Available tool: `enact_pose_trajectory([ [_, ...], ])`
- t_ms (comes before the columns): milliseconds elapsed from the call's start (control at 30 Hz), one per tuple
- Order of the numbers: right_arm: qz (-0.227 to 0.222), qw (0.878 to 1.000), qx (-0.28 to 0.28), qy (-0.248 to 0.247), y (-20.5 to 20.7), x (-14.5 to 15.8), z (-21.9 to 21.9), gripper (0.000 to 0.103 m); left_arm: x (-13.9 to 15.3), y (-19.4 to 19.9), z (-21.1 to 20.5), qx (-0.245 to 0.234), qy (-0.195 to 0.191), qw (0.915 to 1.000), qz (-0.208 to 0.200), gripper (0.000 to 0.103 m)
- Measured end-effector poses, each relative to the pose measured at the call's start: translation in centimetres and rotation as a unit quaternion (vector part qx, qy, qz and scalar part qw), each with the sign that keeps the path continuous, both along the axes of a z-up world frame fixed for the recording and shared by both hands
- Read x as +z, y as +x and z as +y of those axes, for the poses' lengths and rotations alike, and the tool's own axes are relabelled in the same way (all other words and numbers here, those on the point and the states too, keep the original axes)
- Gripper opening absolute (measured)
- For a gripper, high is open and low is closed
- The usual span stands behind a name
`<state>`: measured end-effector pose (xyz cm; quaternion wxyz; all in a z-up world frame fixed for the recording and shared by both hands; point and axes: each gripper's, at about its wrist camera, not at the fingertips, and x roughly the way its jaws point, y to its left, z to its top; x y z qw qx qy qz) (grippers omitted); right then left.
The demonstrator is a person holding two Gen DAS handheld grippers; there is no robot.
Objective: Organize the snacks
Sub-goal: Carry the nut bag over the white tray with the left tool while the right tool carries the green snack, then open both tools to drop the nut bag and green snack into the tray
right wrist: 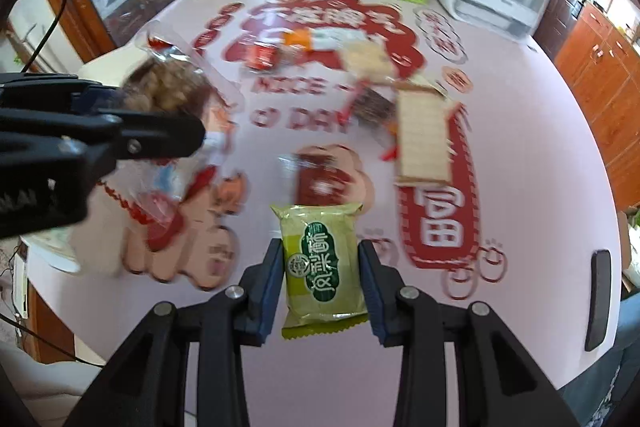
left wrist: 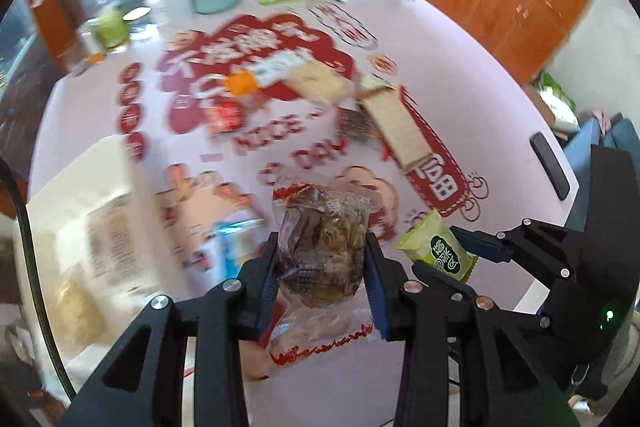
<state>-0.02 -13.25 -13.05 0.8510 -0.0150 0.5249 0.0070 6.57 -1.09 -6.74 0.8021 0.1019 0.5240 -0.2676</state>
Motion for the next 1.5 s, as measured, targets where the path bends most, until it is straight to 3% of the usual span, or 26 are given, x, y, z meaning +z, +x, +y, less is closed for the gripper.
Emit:
enact_pose_trajectory([
  [167,-0.028,0.999,0.043,-0.006,0.2,2.4,5.9,0.037,2.9,-0.9,8.2,0.052,-0.007,0.9979,-0.037,0.037],
  [400,-0.074,0.991,0.108,-0.021,0.5,5.8,14.0,0.037,4.8,-1.7,17.7,0.113,0.007,0.9907,-0.076,0.037],
  [633,-0.113,0.984,0.136,-0.015,1.4,9.0,19.0,0.037,6.2,-1.5,23.9,0.154,0.011,0.9829,-0.101,0.037],
  [1100,-0.182,0.973,0.141,-0.021,4.5,14.8,23.6,0.037,9.7,2.2,27.2,0.165,-0.011,0.9763,-0.139,0.037],
  [1500,-0.169,0.974,0.149,-0.009,8.4,14.2,25.8,0.038,7.9,6.5,27.1,0.173,-0.013,0.9785,-0.111,0.037],
])
